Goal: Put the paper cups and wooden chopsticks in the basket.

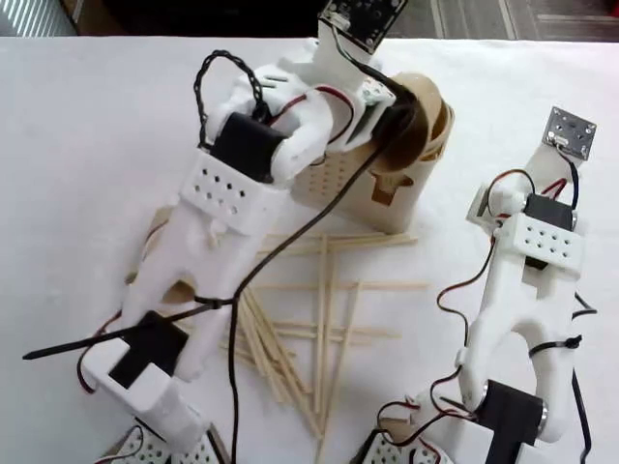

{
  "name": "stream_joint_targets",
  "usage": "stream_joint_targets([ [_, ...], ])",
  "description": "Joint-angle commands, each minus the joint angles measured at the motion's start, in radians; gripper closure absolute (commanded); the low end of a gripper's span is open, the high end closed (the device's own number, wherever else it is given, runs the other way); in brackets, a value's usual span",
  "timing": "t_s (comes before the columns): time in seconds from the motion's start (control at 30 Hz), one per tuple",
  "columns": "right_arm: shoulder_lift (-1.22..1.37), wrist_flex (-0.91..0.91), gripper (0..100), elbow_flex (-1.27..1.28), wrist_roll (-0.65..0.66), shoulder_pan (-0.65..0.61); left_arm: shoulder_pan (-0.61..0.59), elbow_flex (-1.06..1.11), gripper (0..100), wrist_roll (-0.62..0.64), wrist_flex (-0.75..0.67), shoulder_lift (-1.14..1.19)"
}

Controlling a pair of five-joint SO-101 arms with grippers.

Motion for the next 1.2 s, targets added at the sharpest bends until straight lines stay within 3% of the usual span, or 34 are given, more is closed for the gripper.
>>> stream_joint_targets([
  [0.0, -0.030, -0.010, 98.1, -0.008, 0.003, -0.005, -0.007, -0.041, 73, 0.012, -0.055, -0.008],
  [0.23, -0.031, -0.013, 98.1, 0.003, 0.003, -0.022, -0.005, -0.038, 73, 0.026, -0.109, -0.007],
  [0.43, -0.031, -0.013, 98.1, 0.005, 0.005, -0.022, -0.021, -0.048, 73, 0.044, -0.060, -0.018],
  [0.7, -0.031, -0.013, 98.1, 0.005, 0.005, -0.022, -0.120, -0.204, 73, -0.051, 0.259, -0.018],
  [0.97, -0.031, -0.013, 98.1, 0.006, 0.005, -0.022, -0.154, -0.497, 73, -0.296, 0.690, -0.013],
  [1.17, -0.031, -0.013, 98.1, 0.008, 0.005, -0.022, -0.332, -0.379, 73, -0.350, 0.695, -0.041],
])
